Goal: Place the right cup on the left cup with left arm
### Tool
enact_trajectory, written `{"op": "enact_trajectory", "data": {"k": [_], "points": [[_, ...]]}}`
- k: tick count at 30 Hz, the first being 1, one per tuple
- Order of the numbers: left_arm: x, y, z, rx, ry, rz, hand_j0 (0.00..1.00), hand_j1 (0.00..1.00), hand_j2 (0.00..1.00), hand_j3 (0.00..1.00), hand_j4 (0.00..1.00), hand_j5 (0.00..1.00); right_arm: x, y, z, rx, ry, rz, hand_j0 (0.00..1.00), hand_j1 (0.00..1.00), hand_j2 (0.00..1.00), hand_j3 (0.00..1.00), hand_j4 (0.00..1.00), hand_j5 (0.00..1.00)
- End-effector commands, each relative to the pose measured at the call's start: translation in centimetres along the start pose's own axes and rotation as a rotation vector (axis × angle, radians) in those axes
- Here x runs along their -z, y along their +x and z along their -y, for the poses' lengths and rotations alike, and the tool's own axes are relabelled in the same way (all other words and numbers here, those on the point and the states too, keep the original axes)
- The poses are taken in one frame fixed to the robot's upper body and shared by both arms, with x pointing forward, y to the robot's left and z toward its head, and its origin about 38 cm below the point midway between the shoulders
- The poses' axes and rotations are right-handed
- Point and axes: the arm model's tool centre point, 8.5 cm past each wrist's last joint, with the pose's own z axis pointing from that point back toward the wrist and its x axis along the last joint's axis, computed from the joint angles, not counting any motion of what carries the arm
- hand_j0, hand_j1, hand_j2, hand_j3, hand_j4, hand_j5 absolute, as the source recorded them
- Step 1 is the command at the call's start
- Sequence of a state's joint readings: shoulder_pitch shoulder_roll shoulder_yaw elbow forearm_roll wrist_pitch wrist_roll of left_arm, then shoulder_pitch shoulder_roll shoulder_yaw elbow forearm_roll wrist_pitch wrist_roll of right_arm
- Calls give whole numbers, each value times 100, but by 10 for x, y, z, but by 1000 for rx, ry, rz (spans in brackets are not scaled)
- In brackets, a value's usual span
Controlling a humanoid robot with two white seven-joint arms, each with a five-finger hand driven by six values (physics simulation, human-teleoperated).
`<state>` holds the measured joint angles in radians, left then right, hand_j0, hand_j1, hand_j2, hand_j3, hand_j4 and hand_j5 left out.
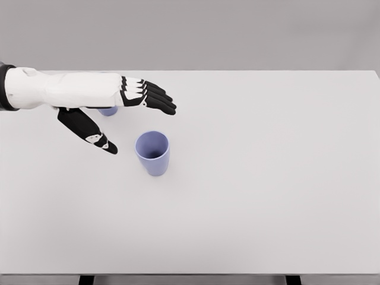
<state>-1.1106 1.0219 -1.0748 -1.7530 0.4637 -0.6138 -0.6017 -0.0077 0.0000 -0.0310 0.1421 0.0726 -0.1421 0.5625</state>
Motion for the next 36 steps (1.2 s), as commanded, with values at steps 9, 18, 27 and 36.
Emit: {"op": "enact_trajectory", "data": {"k": [9, 18, 27, 36], "points": [[-12, -40, 11, 28, -33, -144, 100, 100, 100, 100, 100, 100, 0, -4, -1, 7, 1, -5, 100, 100, 100, 100, 100, 100], [27, -40, 32, 38, -83, -68, 100, 100, 100, 100, 100, 100, 0, -4, -1, 6, 1, -5, 100, 100, 100, 100, 100, 100], [24, -68, 52, 19, -128, -149, 100, 100, 100, 100, 100, 100, 0, -4, 0, 7, 1, -5, 100, 100, 100, 100, 100, 100], [29, -69, 53, 16, -128, -139, 100, 100, 100, 100, 100, 100, 0, -4, -1, 7, 1, -5, 100, 100, 100, 100, 100, 100]]}}
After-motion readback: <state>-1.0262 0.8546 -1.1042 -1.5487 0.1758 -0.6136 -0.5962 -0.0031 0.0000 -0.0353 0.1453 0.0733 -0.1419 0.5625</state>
